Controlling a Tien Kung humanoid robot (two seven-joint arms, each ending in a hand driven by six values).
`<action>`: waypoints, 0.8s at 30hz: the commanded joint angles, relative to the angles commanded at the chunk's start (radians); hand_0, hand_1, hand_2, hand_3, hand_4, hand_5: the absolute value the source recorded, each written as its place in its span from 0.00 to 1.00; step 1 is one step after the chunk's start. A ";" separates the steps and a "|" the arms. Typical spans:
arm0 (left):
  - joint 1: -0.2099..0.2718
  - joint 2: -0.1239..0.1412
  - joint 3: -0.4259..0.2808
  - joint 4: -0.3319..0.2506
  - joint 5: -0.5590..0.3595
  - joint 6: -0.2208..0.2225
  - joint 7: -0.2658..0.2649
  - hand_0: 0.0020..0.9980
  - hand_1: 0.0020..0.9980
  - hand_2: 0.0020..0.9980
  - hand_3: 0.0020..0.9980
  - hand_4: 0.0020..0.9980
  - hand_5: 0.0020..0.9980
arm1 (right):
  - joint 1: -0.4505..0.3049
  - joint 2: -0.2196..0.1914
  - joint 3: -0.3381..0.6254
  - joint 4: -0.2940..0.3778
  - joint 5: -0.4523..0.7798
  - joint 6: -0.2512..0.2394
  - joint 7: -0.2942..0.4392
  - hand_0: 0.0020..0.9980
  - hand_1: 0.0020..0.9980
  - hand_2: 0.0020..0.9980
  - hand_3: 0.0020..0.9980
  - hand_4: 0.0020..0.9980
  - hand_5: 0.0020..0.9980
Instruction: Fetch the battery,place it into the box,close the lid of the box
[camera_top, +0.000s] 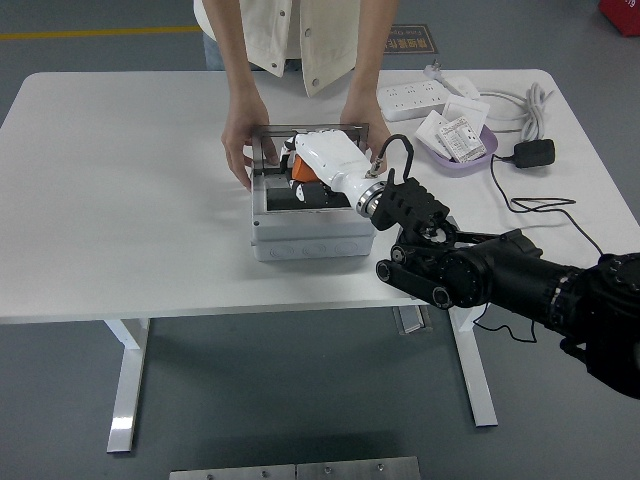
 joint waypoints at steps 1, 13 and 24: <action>0.000 0.000 0.000 0.000 0.000 0.000 0.000 0.70 0.80 0.75 0.79 0.89 0.40 | 0.000 0.000 -0.001 0.000 0.004 -0.002 0.001 0.36 0.34 0.43 0.51 0.34 0.01; -0.005 -0.003 0.002 0.000 0.000 -0.001 0.000 0.70 0.80 0.75 0.79 0.89 0.39 | -0.001 0.000 -0.004 0.006 0.038 -0.028 0.013 0.82 0.65 0.65 0.75 0.83 0.36; 0.005 -0.010 -0.002 0.000 0.002 -0.002 0.003 0.70 0.80 0.75 0.79 0.89 0.39 | -0.032 -0.045 0.119 0.110 0.008 -0.001 -0.024 0.84 0.67 0.64 0.76 0.85 0.39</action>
